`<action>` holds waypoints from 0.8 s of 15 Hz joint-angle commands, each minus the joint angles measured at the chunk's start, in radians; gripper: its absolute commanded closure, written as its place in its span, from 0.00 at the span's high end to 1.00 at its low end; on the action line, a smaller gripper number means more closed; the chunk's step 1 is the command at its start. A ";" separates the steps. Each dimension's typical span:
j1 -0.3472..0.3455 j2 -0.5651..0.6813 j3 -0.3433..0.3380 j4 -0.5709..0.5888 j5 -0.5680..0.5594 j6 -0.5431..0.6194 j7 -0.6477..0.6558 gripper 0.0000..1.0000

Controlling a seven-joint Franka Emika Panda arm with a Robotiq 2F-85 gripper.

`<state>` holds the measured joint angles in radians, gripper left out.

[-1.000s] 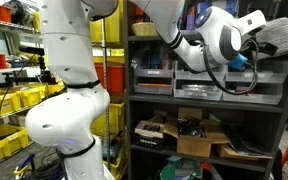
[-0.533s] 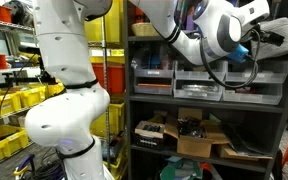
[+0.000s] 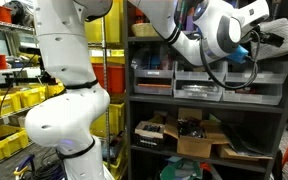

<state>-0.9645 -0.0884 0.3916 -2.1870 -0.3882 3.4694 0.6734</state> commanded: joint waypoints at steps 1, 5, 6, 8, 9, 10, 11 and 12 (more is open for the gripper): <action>0.000 0.000 0.000 0.000 0.000 0.000 0.000 1.00; 0.000 0.000 0.000 0.000 0.000 0.000 0.000 1.00; 0.000 0.000 0.000 0.000 0.000 0.000 0.000 1.00; 0.007 -0.013 0.001 -0.001 -0.006 0.000 -0.011 1.00; 0.005 -0.024 0.010 0.002 0.009 -0.001 -0.034 1.00; 0.204 -0.030 -0.155 -0.001 0.136 -0.006 -0.173 1.00; 0.030 -0.041 0.001 0.021 0.094 -0.001 -0.127 1.00; 0.064 -0.035 -0.016 0.044 0.131 -0.001 -0.191 1.00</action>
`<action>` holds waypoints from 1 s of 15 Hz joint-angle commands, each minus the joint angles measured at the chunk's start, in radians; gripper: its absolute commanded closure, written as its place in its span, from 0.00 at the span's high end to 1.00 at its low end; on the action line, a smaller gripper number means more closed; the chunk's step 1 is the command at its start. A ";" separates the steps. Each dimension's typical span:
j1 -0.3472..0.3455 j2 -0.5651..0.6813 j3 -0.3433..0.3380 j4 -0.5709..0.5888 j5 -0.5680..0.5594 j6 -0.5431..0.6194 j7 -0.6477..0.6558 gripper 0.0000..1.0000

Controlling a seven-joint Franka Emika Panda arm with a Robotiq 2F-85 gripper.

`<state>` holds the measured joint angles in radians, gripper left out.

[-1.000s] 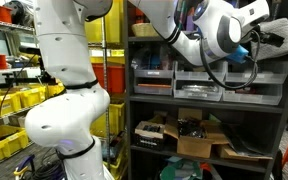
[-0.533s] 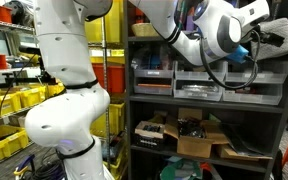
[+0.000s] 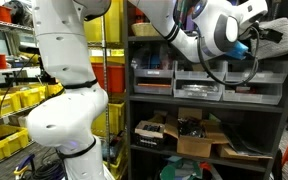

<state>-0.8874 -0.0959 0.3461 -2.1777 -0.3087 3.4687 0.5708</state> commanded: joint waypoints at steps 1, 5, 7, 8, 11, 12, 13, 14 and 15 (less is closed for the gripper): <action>-0.017 -0.018 0.040 0.050 0.056 0.000 -0.116 1.00; 0.233 0.040 -0.137 0.117 0.127 -0.017 -0.311 1.00; 0.350 0.067 -0.236 0.139 0.129 -0.019 -0.427 1.00; 0.399 0.078 -0.285 0.149 0.132 -0.019 -0.470 1.00; 0.333 0.121 -0.232 0.177 0.041 -0.014 -0.464 1.00; 0.330 0.131 -0.233 0.184 0.028 -0.014 -0.471 1.00; 0.329 0.147 -0.231 0.199 0.010 -0.014 -0.468 1.00; 0.326 0.157 -0.228 0.209 0.000 -0.015 -0.466 1.00; 0.324 0.167 -0.229 0.235 0.009 -0.016 -0.481 1.00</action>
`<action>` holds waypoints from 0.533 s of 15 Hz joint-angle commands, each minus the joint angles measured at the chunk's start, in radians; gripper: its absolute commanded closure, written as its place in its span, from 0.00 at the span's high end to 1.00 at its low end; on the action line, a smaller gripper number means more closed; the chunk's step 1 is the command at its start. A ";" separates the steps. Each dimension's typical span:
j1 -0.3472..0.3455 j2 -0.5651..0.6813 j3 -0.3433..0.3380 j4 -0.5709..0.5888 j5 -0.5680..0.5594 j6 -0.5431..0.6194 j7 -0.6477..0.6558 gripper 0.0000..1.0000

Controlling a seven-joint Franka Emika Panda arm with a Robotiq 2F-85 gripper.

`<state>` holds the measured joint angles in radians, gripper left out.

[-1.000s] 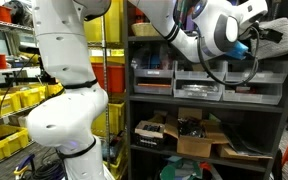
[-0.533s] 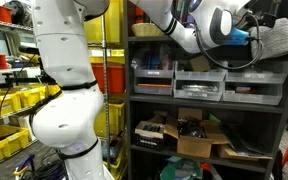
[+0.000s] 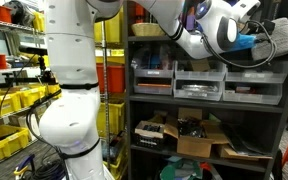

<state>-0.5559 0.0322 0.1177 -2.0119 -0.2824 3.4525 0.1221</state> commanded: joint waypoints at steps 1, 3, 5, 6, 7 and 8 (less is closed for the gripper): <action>-0.003 0.056 -0.003 0.115 0.007 0.000 -0.062 1.00; 0.010 0.087 -0.009 0.185 0.044 0.001 -0.113 1.00; 0.021 0.113 -0.008 0.233 0.061 0.000 -0.147 1.00; 0.025 0.124 -0.005 0.249 0.062 0.003 -0.159 1.00; 0.030 0.135 -0.003 0.262 0.059 0.004 -0.172 1.00; 0.038 0.142 -0.009 0.268 0.060 0.003 -0.190 1.00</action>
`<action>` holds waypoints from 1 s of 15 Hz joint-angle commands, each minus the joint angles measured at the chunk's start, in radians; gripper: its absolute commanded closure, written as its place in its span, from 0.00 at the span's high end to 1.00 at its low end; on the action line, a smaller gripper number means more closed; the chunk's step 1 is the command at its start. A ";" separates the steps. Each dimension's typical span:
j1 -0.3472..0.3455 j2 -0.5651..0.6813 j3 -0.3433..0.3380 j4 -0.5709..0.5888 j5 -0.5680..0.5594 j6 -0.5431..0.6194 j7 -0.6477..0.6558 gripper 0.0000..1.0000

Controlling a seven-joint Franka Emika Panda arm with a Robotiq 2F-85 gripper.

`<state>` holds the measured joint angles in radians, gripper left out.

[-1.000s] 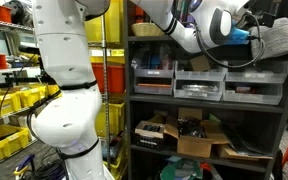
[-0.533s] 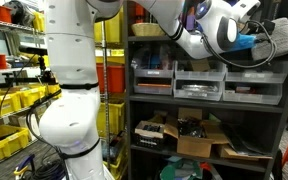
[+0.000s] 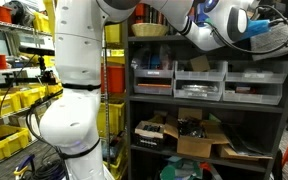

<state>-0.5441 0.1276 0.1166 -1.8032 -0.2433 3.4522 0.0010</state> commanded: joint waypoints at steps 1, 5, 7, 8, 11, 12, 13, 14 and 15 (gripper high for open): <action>0.119 0.055 -0.122 0.078 0.022 0.004 -0.075 1.00; 0.043 0.035 -0.035 0.032 0.001 0.000 -0.028 1.00; 0.040 0.035 -0.034 0.033 0.001 0.000 -0.028 1.00; 0.048 0.035 -0.048 0.044 0.020 0.000 -0.040 1.00; 0.023 0.042 -0.034 0.004 -0.019 0.007 -0.026 1.00; 0.018 0.048 -0.034 -0.003 -0.023 0.005 -0.025 1.00; 0.003 0.053 -0.022 -0.017 -0.043 -0.003 -0.014 1.00; -0.007 0.059 -0.013 -0.026 -0.060 -0.007 -0.011 1.00; -0.014 0.077 -0.008 -0.024 -0.073 -0.004 -0.011 1.00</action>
<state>-0.5237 0.1840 0.0840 -1.8126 -0.2687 3.4505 -0.0247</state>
